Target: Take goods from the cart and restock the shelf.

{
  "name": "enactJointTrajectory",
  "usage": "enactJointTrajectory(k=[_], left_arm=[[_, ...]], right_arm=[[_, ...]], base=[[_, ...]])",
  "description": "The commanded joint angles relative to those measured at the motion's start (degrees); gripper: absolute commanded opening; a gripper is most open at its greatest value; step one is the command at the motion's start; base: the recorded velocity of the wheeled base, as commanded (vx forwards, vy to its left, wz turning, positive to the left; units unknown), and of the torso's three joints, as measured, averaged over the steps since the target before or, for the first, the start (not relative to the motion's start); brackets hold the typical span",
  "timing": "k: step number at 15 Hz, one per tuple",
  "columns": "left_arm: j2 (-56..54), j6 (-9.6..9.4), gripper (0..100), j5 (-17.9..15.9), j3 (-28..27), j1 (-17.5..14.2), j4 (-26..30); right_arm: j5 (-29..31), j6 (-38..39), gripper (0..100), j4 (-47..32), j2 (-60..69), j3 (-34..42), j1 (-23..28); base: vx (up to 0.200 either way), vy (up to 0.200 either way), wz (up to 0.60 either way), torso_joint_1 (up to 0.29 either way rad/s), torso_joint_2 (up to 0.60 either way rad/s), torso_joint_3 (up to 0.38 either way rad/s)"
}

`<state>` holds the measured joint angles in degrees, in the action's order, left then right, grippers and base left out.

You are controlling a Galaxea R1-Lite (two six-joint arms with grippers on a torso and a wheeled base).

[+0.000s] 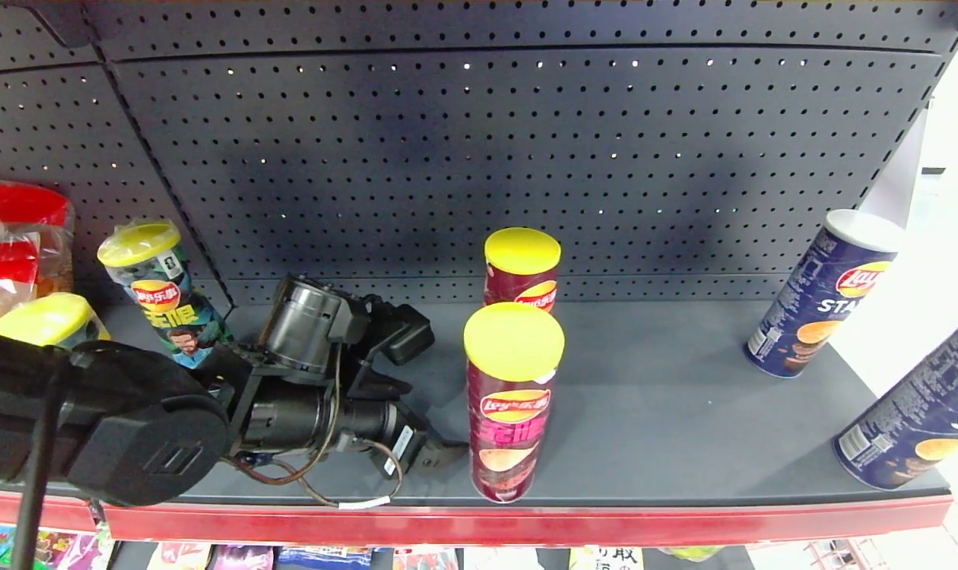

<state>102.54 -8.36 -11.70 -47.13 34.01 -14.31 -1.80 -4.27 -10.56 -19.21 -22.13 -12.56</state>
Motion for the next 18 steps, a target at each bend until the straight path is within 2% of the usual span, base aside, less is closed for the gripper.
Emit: enactJointTrajectory(k=[1, 8, 10, 13, 15, 17, 18], left_arm=[[0.74, 0.01, 100, 0.01, -0.77, 0.0, -0.01], [-0.76, 0.01, 100, 0.01, 1.25, -0.09, 0.07], [-3.39, -0.07, 100, 0.01, 4.59, -0.26, 0.07], [-13.24, 0.01, 100, 0.54, 11.18, -3.87, 0.16], [-26.95, 0.28, 100, 1.24, 17.69, -8.61, 1.22], [-40.92, 0.72, 100, 3.88, 17.07, -12.04, 10.53], [-44.7, 1.68, 100, 5.11, 16.54, -13.09, 13.43]], right_arm=[[-0.04, 0.05, 100, 0.01, -0.21, 0.07, -0.01], [-0.13, 0.05, 100, 0.01, -0.48, 0.42, -0.01], [-0.04, 0.05, 100, -0.25, -0.12, 0.77, -0.01], [-0.13, 0.05, 100, -0.34, 1.28, 2.61, -0.01], [-0.13, 0.14, 100, -0.43, 3.92, 5.43, -0.01], [-0.13, -0.04, 100, -1.22, 8.4, 7.18, -0.01], [0.13, -0.04, 100, -1.75, 9.19, 7.36, -0.01]], base=[[0.0, 0.0, 0.0, 0.0, 0.0, 0.0], [0.0, 0.0, 0.0, 0.0, 0.0, 0.0], [0.0, 0.0, 0.0, 0.0, 0.0, 0.0], [0.0, 0.0, 0.0, 0.0, 0.0, 0.0], [0.0, 0.0, 0.0, 0.0, 0.0, 0.0], [0.0, 0.0, 0.0, 0.0, 0.0, 0.0], [0.0, 0.0, 0.0, 0.0, 0.0, 0.0]])
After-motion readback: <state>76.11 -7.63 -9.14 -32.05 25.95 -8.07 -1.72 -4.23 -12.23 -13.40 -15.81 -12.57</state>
